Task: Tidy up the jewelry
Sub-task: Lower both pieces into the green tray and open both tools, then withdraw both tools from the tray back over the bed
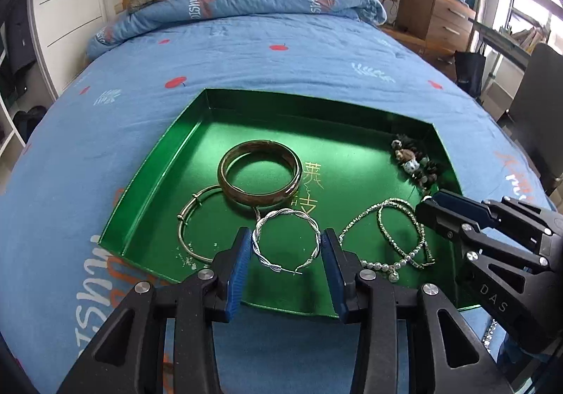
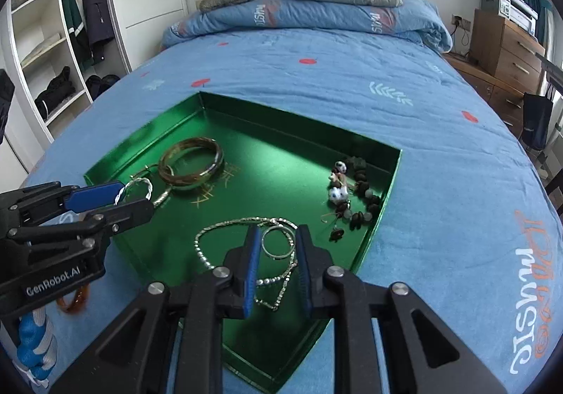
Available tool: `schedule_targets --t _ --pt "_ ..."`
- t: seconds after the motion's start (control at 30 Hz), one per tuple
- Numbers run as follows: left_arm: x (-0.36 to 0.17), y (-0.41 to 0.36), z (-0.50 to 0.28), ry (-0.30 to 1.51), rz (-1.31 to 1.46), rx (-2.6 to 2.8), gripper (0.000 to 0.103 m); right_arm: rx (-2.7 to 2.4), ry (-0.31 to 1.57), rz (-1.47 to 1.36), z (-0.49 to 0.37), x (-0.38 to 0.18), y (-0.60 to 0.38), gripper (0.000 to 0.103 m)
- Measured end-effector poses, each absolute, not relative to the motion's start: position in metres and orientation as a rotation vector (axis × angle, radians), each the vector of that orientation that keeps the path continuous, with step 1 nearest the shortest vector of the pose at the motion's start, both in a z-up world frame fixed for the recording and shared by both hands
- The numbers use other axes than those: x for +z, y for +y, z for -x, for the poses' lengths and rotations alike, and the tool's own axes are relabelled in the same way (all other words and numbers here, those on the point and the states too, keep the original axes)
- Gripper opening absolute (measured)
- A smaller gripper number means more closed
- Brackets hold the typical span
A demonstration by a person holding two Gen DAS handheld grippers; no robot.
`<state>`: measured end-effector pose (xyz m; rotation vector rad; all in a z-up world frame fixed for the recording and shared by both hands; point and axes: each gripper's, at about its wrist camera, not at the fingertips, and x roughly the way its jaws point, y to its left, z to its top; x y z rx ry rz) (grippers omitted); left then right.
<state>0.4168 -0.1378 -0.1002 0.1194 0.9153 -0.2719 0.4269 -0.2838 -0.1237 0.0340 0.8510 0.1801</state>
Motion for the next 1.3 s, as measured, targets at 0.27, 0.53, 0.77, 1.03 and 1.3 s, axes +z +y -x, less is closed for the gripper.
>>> schedule_targets --t 0.27,0.53,0.77,1.03,1.3 --pt "-0.120 -0.140 -0.419 0.935 -0.172 -0.240 0.041 0.145 0.901 0.004 -0.436 -0.137 -0.288 0.020" --pt "-0.080 -0.123 -0.399 0.864 -0.117 -0.250 0.059 0.138 0.803 -0.041 -0.402 -0.088 -0.305 0.032" --pt "-0.008 -0.087 -0.344 0.737 -0.106 -0.179 0.067 0.127 0.667 -0.088 -0.327 -0.017 -0.324 0.033" --pt "0.037 -0.050 -0.244 0.640 -0.082 -0.106 0.072 0.120 0.590 -0.104 -0.225 0.034 -0.324 0.033" --pt "0.053 -0.028 -0.143 0.564 -0.057 -0.080 0.076 0.132 0.574 -0.099 -0.128 0.044 -0.308 0.037"
